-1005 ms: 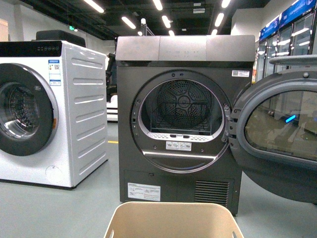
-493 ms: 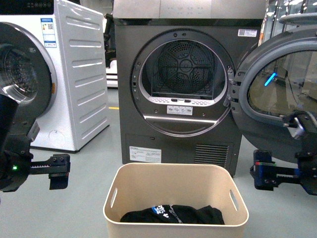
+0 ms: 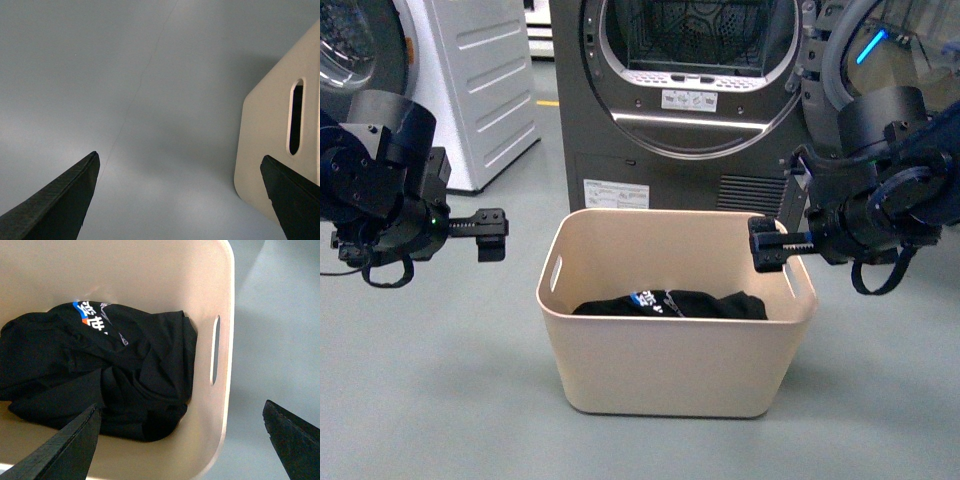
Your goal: Move hamper under clothes hanger
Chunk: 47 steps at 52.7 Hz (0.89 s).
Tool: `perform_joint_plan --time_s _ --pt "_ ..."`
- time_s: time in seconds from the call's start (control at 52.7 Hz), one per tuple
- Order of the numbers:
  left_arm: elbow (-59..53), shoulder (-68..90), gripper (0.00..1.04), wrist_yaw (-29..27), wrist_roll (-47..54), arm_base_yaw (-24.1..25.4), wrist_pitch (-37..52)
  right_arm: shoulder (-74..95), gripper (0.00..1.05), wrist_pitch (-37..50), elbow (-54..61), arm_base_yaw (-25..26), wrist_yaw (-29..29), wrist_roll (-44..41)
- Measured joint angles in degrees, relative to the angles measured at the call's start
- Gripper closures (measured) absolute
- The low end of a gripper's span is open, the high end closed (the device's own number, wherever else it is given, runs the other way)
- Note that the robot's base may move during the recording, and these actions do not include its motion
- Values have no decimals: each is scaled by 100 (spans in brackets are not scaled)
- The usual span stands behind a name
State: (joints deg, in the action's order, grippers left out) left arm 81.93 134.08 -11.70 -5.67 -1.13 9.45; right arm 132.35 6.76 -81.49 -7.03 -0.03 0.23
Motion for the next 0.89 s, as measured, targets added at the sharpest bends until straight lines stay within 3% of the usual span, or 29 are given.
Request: perform_joint_plan --time_s 0.341,0.891 --pt "863 857 7 -70 195 -125 -42 809 8 -420 -1121 31 107 72" --pt "2553 1910 7 275 -98 -662 -509 1580 8 -557 -1694 90 151 122"
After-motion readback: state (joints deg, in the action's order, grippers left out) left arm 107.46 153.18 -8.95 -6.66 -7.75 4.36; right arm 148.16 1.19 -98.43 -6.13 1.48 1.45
